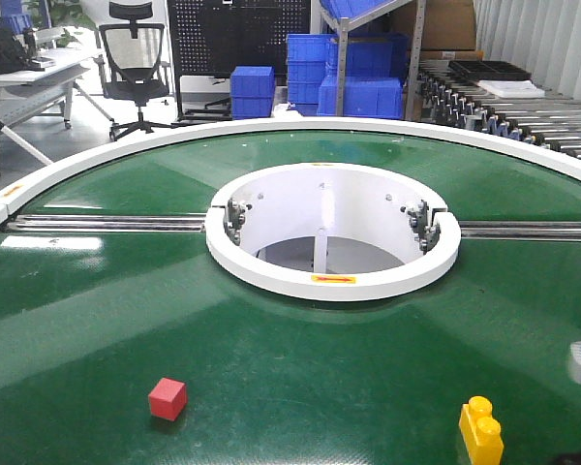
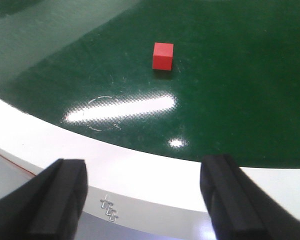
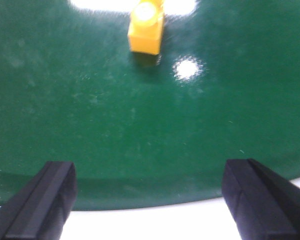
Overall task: Pick red and yellow blocks into blue bin
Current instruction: 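Lower the right gripper onto the yellow brick and close it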
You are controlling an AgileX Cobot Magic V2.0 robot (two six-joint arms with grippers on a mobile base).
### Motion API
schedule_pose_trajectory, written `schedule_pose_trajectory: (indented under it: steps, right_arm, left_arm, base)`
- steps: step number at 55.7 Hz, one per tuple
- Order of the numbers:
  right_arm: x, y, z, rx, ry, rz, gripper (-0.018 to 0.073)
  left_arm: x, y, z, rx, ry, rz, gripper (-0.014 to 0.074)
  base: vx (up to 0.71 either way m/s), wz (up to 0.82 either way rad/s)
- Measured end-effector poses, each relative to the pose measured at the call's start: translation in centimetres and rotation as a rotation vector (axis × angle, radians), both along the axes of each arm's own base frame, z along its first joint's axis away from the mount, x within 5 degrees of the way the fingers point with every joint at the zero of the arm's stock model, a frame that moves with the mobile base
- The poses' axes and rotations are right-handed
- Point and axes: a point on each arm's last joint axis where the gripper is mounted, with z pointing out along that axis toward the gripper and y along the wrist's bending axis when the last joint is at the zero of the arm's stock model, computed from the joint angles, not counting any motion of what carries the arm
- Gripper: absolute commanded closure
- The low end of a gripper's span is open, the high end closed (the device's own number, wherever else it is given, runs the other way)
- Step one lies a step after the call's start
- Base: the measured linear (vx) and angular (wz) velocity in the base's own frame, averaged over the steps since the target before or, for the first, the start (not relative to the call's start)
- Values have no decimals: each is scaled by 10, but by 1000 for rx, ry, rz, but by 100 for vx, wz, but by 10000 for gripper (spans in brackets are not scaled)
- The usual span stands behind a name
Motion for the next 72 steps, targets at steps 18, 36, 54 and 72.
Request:
schedule_pose_trajectory:
  steps: [18, 36, 54, 72]
  right_arm:
    - [66, 17, -16, -76, 66, -37, -35]
    - [129, 23, -37, -52, 105, -116, -35]
    - [166, 27, -71, -55, 130, -119, -35]
    - [174, 26, -106, -63, 198, -124, -15]
  left_arm:
    - [0, 0, 0, 0, 0, -5, 4]
    - [0, 0, 0, 0, 0, -5, 7]
    - [0, 0, 0, 0, 0, -5, 7]
    - [0, 0, 0, 3, -1, -4, 7]
  base:
    - [0, 0]
    - [0, 0]
    - [0, 0]
    - [0, 0]
